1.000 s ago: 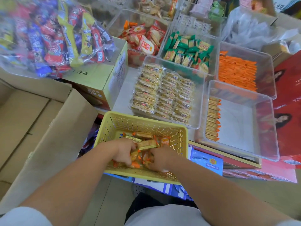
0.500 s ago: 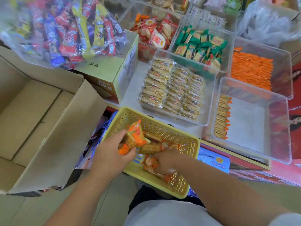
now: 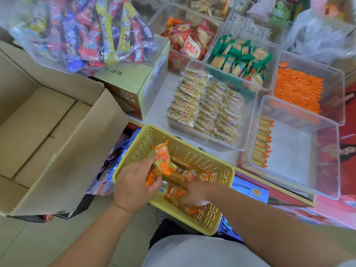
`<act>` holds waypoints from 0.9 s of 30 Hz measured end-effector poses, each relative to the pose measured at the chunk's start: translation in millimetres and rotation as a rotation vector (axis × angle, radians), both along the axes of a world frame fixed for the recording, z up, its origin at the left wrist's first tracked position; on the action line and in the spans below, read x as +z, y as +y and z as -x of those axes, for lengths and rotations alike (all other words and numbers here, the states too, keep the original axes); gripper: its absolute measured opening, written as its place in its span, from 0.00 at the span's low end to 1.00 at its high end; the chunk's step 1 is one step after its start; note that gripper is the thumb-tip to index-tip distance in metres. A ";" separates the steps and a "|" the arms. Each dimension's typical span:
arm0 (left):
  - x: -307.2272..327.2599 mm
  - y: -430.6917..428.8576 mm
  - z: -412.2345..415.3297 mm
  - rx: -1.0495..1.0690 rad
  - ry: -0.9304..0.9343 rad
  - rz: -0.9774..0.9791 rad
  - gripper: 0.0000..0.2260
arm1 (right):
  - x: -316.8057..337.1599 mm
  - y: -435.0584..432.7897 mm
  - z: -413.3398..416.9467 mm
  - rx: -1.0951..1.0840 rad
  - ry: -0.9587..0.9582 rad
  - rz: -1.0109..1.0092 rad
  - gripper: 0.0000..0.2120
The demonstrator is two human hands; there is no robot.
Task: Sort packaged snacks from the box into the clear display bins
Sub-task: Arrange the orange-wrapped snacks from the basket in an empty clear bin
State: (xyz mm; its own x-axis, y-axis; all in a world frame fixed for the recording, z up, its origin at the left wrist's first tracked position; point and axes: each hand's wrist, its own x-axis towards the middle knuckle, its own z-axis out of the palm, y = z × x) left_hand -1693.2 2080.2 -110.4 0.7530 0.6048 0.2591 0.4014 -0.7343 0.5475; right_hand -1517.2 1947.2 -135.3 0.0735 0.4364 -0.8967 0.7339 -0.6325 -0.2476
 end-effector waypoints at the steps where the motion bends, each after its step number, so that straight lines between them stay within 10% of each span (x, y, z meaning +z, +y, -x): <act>1: 0.0 0.8 -1.0 0.003 0.006 0.005 0.22 | 2.0 0.5 0.2 -0.015 0.016 -0.011 0.33; 6: 6.9 4.8 -4.8 0.060 0.043 0.140 0.23 | 21.8 1.8 3.3 -0.147 0.061 -0.153 0.16; 11: 25.9 4.0 -9.1 0.184 -0.112 0.452 0.10 | 68.9 -1.0 -12.0 -0.806 0.245 -0.392 0.17; 17: 63.5 -32.8 -29.1 0.042 -0.158 0.503 0.21 | 103.1 -33.6 -30.9 -1.595 0.831 -0.452 0.17; 27: 82.4 -126.4 -115.1 -0.213 0.015 0.282 0.26 | 109.1 -108.1 -92.7 -1.513 0.918 -0.546 0.28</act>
